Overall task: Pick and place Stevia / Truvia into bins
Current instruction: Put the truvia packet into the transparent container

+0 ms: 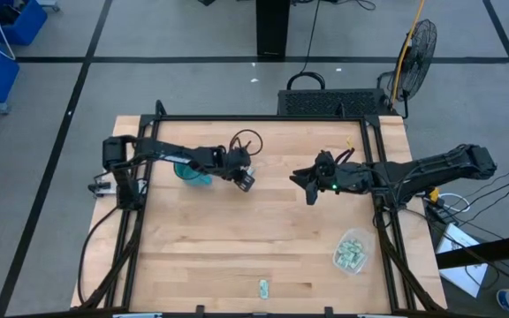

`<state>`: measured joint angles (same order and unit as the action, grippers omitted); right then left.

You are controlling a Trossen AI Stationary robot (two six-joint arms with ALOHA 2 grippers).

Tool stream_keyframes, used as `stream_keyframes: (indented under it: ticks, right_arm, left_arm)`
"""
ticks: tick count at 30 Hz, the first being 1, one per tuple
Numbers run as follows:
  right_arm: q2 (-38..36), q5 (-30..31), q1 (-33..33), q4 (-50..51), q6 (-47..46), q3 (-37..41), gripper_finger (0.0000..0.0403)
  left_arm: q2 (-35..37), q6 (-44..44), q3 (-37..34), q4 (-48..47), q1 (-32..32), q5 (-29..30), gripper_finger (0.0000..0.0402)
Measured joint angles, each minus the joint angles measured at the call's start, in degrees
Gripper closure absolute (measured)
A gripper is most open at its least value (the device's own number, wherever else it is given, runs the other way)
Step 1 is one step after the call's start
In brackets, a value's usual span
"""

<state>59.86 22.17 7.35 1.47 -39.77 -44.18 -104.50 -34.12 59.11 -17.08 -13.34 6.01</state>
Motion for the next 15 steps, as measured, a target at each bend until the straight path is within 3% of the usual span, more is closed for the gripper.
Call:
stream_keyframes:
  ticks: [11, 15]
  right_arm:
    - [0.00, 0.00, -0.04, 0.18, 0.18, 0.00, 0.0283]
    - [0.00, 0.02, -0.22, 0.21, 0.28, 0.00, 0.0284]
  left_arm:
    - [-0.42, -1.00, 0.46, 4.15, -2.30, -3.47, 0.0175]
    - [-0.40, -0.81, 0.46, 4.81, -1.55, -1.45, 0.0154]
